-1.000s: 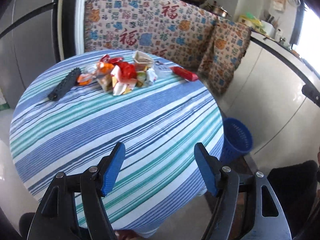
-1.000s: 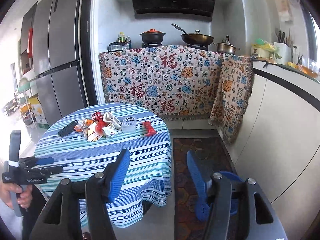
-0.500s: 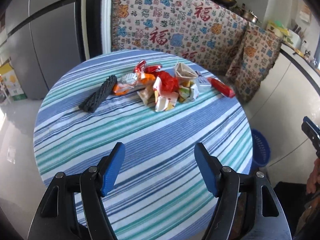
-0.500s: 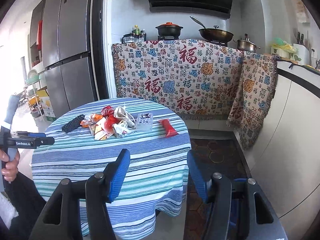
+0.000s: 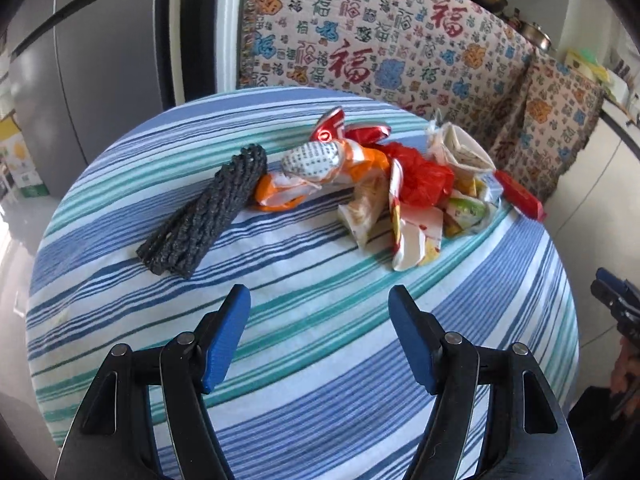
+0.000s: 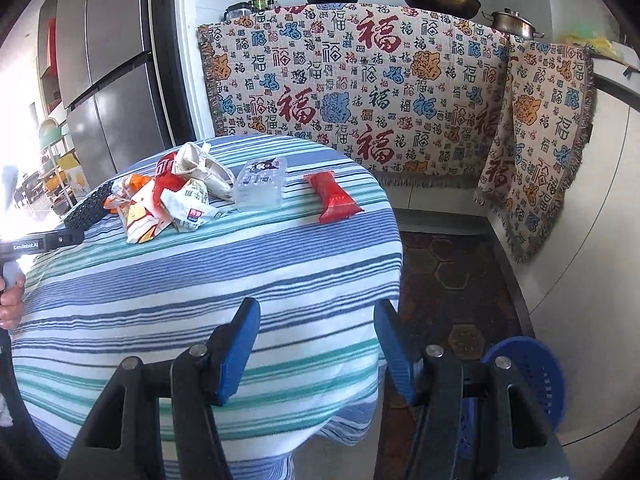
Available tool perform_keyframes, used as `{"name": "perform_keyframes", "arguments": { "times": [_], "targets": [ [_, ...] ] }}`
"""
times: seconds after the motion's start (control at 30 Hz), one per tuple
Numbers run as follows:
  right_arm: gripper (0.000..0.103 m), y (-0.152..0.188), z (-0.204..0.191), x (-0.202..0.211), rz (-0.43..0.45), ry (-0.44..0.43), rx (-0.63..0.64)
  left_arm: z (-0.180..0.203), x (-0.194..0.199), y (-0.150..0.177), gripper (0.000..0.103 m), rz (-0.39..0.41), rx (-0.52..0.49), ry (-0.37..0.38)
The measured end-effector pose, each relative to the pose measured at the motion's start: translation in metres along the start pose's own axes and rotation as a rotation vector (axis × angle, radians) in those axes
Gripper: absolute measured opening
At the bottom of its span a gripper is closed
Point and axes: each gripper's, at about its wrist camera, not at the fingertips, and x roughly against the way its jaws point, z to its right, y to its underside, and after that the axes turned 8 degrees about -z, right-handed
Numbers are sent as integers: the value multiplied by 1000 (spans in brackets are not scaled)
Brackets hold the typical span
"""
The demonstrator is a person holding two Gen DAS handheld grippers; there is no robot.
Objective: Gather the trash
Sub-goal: 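Grasp the white paper cup with the left tool while the right tool grasps the red candy wrapper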
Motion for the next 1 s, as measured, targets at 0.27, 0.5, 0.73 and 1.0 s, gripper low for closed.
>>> {"name": "perform_keyframes", "arguments": {
  "times": [0.27, 0.5, 0.73, 1.0],
  "targets": [
    [60, -70, 20, -40, -16, -24, -14, 38, -12, -13, 73, 4, -139, 12],
    [59, -115, 17, -101, -142, -30, 68, 41, -21, -10, 73, -27, -132, 54],
    [26, -125, 21, -154, -240, -44, 73, 43, -30, -4, 73, -56, -121, 65],
    [21, -82, -9, -125, -159, 8, -37, 56, -44, -15, 72, -45, -113, 81]
  ]
}}
